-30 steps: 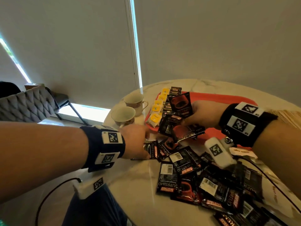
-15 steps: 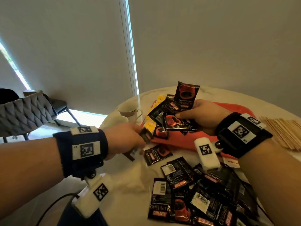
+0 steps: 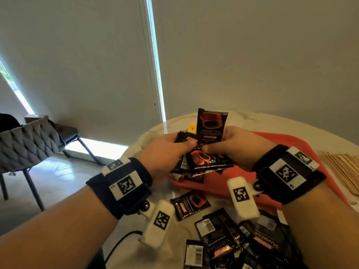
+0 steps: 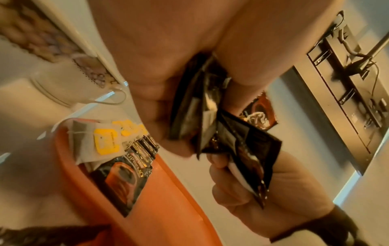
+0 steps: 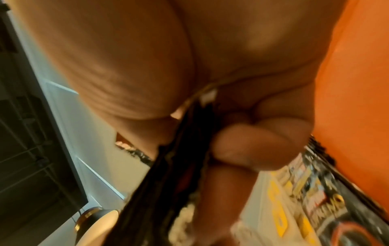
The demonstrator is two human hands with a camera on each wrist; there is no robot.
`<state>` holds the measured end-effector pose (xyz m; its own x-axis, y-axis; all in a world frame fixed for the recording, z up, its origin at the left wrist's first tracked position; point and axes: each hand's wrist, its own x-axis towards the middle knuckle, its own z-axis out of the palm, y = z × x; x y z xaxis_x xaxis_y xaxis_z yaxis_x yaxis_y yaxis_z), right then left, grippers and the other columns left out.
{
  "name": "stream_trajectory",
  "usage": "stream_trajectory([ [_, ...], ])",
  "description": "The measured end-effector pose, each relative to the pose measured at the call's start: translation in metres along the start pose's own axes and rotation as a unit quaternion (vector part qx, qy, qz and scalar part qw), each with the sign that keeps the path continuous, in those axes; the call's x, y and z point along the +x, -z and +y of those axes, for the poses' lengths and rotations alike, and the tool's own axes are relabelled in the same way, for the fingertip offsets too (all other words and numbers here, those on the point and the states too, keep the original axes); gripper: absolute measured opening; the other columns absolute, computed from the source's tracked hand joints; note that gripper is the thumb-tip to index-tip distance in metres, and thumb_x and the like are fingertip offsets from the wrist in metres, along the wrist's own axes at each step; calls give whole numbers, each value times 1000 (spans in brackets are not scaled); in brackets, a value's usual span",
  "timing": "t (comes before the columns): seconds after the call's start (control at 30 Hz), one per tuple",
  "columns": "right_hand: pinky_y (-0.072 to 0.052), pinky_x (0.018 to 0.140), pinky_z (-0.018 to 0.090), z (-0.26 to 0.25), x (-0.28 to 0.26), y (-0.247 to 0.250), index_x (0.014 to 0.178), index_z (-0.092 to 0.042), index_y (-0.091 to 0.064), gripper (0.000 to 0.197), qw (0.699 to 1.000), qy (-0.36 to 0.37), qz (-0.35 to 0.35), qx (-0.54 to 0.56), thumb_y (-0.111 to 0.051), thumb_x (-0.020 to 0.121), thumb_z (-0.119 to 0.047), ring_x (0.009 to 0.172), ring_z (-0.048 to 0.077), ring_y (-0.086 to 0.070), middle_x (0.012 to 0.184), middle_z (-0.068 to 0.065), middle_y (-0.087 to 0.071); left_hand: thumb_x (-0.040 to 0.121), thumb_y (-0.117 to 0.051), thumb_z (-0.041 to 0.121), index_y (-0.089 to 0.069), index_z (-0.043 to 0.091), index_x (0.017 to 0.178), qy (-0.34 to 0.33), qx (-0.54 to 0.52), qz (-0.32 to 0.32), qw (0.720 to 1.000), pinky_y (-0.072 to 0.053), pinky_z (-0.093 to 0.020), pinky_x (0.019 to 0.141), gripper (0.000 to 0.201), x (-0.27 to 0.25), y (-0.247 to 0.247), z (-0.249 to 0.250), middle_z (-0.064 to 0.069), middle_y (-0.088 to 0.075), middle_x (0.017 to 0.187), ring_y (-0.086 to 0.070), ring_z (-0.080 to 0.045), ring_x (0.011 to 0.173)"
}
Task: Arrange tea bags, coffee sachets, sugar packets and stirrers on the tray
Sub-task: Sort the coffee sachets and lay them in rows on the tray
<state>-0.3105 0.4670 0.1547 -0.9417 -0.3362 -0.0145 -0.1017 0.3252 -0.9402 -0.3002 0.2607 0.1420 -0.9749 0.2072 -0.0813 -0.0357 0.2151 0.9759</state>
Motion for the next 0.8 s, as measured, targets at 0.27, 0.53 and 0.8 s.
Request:
stream_trajectory([
  [0.27, -46, 53, 12, -2, -5, 9, 87, -9, -72, 9, 1000, 18, 11, -6, -69, 92, -3, 57, 2, -65, 70, 1, -71, 102, -63, 40, -67, 21, 123, -144, -71, 55, 985, -60, -35, 74, 29, 8, 6, 22, -2, -70, 88, -68, -21, 78],
  [0.53, -45, 87, 72, 6, 0, -3, 109, -5, -74, 32, 995, -4, -60, 79, -72, 77, -12, 103, 61, -60, 114, 39, -64, 55, -95, 43, -58, 41, 138, -251, 161, -147, 943, -55, -35, 103, 91, 16, -14, 29, 19, -64, 118, -64, -4, 115],
  [0.8, -49, 55, 32, 10, 7, 15, 107, -12, -75, 15, 1000, -12, 16, 23, -67, 95, -9, 59, 22, -62, 83, 14, -72, 108, -47, 8, -63, 12, 133, -286, -53, -29, 956, -59, -48, 94, 30, 44, -24, 31, -15, -68, 105, -68, -30, 98],
])
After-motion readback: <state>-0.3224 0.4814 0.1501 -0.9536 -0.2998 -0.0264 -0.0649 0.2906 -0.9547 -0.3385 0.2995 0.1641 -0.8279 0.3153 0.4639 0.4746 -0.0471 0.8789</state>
